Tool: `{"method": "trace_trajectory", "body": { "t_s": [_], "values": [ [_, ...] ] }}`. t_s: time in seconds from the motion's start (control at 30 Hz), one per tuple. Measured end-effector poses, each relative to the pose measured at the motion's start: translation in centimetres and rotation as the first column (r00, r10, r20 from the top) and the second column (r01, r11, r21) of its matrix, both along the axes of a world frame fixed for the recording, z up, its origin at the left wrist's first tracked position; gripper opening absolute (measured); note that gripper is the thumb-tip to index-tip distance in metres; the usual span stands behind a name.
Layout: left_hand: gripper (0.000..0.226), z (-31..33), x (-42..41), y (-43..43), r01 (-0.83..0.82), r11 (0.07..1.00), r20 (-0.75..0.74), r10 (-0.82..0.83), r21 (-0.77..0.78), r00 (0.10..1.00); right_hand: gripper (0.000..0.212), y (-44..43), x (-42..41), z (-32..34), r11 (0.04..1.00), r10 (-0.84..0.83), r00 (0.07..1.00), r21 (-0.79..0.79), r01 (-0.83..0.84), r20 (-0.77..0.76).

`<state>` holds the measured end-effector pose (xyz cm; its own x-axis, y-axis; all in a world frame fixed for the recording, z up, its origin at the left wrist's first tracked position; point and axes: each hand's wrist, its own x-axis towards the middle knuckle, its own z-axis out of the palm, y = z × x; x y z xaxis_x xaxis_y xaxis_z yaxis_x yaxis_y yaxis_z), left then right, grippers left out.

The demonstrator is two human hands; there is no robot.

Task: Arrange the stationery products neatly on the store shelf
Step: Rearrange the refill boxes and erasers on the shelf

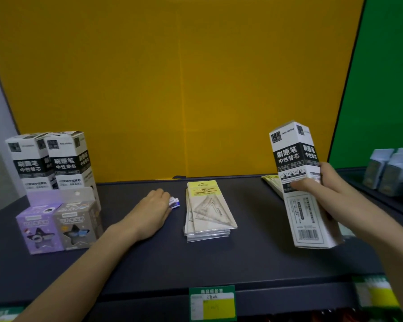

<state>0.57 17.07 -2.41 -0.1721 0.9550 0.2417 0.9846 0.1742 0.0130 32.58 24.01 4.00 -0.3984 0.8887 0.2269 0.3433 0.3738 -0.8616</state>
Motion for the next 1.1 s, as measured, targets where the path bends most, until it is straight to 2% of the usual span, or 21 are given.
{"method": "trace_trajectory", "body": {
  "t_s": [0.07, 0.17, 0.3, 0.4, 0.57, 0.7, 0.8, 0.9, 0.97, 1.1],
  "values": [
    [0.022, 0.3, -0.1, -0.4, -0.020, 0.999, 0.033, 0.019, 0.041, 0.999, 0.034, -0.4, 0.6, -0.3, 1.000, 0.010, 1.000, 0.020, -0.009, -0.029],
    [0.018, 1.9, 0.7, -1.3, -0.044, 0.974, 0.136, 0.014, 0.223, 0.991, 0.030, -0.7, 2.1, -0.8, 0.998, 0.018, 0.993, 0.056, -0.012, -0.114],
    [0.016, 5.3, 5.0, -1.8, 0.070, 0.921, 0.086, -0.111, 0.383, 0.990, 0.049, -0.7, 4.9, -1.4, 0.996, 0.026, 0.976, 0.084, -0.008, -0.215],
    [0.014, 7.0, 9.5, -1.3, 0.211, 0.904, 0.105, -0.267, 0.372, 0.958, 0.053, -1.0, 7.4, -1.6, 0.996, 0.052, 0.961, 0.085, -0.030, -0.273],
    [0.015, 7.9, 18.7, 0.2, 0.363, 0.845, 0.141, -0.446, 0.393, 0.884, 0.041, -1.1, 13.1, -2.1, 0.995, 0.027, 0.957, 0.098, 0.001, -0.289],
    [0.037, 7.2, 25.1, 1.6, 0.432, 0.826, 0.152, -0.509, 0.363, 0.847, 0.057, -0.5, 18.1, -2.5, 0.996, 0.039, 0.956, 0.094, -0.013, -0.291],
    [0.038, 6.0, 28.2, 2.3, 0.423, 0.837, 0.166, -0.498, 0.348, 0.851, 0.063, 0.2, 20.6, -2.5, 0.997, 0.061, 0.964, 0.069, -0.044, -0.257],
    [0.035, 5.3, 29.2, 1.8, 0.365, 0.846, 0.191, -0.461, 0.388, 0.867, 0.038, 1.3, 21.3, -1.9, 0.989, 0.140, 0.962, 0.076, -0.126, -0.236],
    [0.034, 5.1, 28.8, 0.8, 0.329, 0.856, 0.165, -0.420, 0.398, 0.893, 0.033, 1.9, 20.4, -1.0, 0.982, 0.187, 0.954, 0.083, -0.172, -0.232],
    [0.023, 5.1, 25.9, -3.1, 0.222, 0.902, 0.146, -0.292, 0.370, 0.945, 0.046, 2.8, 15.1, 1.3, 0.952, 0.304, 0.914, 0.116, -0.283, -0.268]
  ]
}}
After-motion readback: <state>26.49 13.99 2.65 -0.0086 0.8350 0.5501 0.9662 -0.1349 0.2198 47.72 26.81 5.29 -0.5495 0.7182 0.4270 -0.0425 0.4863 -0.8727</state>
